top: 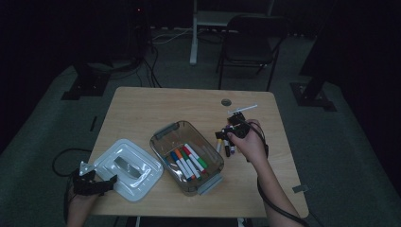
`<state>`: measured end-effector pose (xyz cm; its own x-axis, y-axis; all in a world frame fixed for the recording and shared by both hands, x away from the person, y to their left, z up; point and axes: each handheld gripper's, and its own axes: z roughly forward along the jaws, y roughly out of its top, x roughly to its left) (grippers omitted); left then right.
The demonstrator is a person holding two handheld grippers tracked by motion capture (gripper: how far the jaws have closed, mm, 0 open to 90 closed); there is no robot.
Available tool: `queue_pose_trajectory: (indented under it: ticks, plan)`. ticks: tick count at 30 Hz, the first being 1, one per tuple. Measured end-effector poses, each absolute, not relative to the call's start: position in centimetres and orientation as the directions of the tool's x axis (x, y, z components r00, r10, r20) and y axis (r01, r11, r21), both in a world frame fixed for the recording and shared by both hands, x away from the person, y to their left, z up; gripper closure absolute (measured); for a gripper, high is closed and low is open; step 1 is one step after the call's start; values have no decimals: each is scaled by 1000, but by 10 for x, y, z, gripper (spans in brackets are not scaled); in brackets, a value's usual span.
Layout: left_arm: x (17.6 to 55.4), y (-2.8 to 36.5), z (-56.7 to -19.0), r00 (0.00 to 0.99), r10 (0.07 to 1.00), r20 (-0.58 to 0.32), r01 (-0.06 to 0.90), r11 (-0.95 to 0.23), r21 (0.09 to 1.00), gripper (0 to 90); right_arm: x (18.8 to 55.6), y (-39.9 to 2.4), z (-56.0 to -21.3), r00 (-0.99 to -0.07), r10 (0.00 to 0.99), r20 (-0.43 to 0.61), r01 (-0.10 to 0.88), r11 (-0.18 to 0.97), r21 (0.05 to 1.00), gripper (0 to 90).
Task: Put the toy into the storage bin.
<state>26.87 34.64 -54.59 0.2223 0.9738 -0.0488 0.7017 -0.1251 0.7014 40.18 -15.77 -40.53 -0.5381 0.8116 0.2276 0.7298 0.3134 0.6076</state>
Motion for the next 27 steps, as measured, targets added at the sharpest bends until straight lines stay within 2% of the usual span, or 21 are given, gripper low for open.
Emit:
queue_pose_trajectory:
  ticks: [9,27]
  plan:
    - [269,346,-546,222,974,-49,702,-125,701,5,408,-179,-428,-504,837,211,749,302,590,500]
    - [269,346,-546,222,974,-49,702,-125,701,5,431,-220,-475,-362,918,162,786,207,583,526]
